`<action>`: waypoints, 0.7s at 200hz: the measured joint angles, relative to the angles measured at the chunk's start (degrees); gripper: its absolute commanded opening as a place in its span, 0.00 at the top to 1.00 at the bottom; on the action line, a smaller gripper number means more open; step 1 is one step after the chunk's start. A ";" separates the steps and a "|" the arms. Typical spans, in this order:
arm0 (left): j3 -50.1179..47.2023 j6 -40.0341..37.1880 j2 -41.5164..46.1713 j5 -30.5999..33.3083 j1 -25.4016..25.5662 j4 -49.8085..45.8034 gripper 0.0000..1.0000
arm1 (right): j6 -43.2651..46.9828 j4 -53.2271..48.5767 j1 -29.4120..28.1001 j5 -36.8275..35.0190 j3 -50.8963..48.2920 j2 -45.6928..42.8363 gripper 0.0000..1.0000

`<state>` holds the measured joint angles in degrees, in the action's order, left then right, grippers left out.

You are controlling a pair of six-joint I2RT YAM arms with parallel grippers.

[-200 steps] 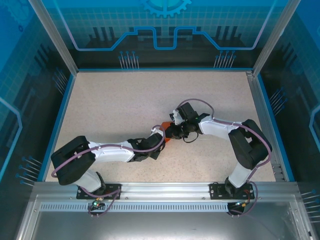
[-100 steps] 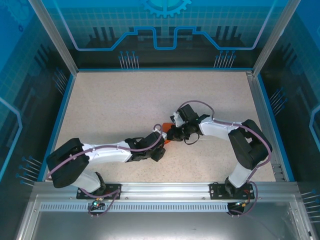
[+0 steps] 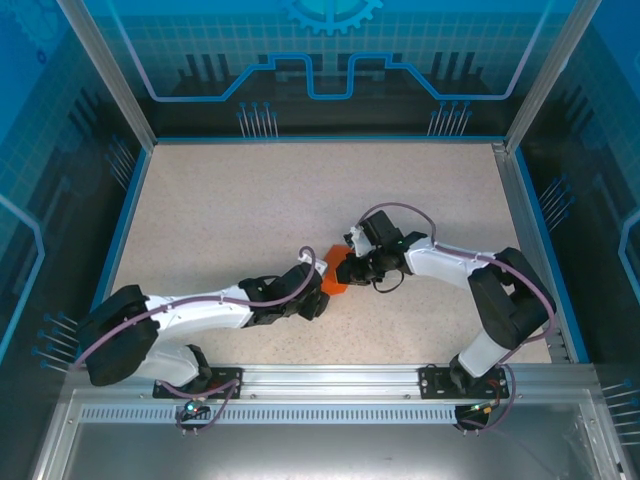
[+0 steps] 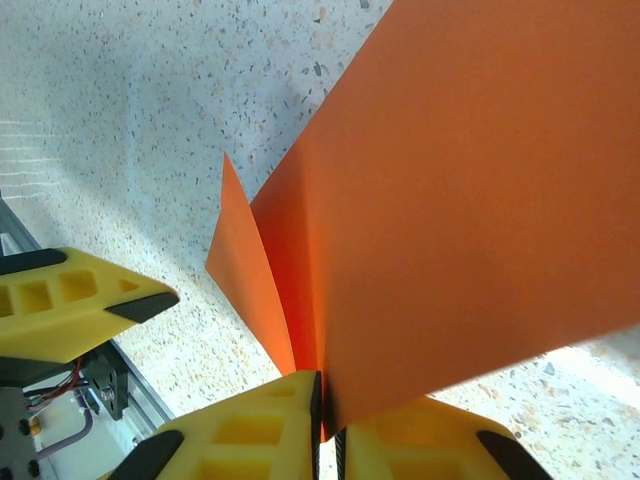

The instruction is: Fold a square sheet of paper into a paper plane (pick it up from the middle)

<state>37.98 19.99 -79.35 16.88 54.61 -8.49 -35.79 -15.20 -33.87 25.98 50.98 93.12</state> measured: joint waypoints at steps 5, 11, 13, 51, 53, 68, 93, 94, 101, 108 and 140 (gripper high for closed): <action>0.00 -0.11 -0.52 0.09 0.00 0.04 0.47 | -0.15 0.15 0.00 0.00 0.00 0.22 0.85; 0.00 -0.42 -1.07 0.28 0.00 0.04 0.47 | -0.20 0.26 0.00 0.00 0.00 0.46 0.85; 0.00 -0.57 -1.27 0.37 0.00 0.04 0.47 | -0.20 0.26 -0.02 0.00 0.00 0.55 0.85; 0.13 -3.72 -4.52 1.49 0.00 0.87 0.46 | -0.22 0.22 -0.02 0.00 0.46 1.20 0.85; 0.13 -3.91 -4.66 1.51 0.00 0.90 0.46 | -0.22 0.22 -0.02 0.00 0.48 1.25 0.85; 0.44 -5.07 -5.60 2.01 0.00 1.22 0.46 | -0.20 0.22 -0.02 0.00 1.16 1.51 0.85; 1.33 -6.05 -6.97 4.39 0.11 1.57 0.46 | -0.20 0.22 -0.02 0.00 1.92 1.75 0.85; 1.36 -6.10 -7.02 4.55 0.11 1.57 0.46 | -0.20 0.22 -0.02 0.00 1.97 1.79 0.85; 1.42 -6.47 -7.21 5.18 0.13 1.60 0.47 | -0.20 0.22 -0.02 0.00 2.12 1.84 0.85; 1.42 -6.71 -7.34 5.92 0.22 1.66 0.47 | -0.20 0.22 -0.02 0.00 2.25 1.88 0.85; 1.53 -8.24 -8.00 8.26 0.66 1.97 0.55 | -0.17 0.15 -0.02 0.00 3.04 2.38 0.85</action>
<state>39.51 11.75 -87.35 25.15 55.27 -6.52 -35.97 -15.05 -33.89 25.98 54.02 95.50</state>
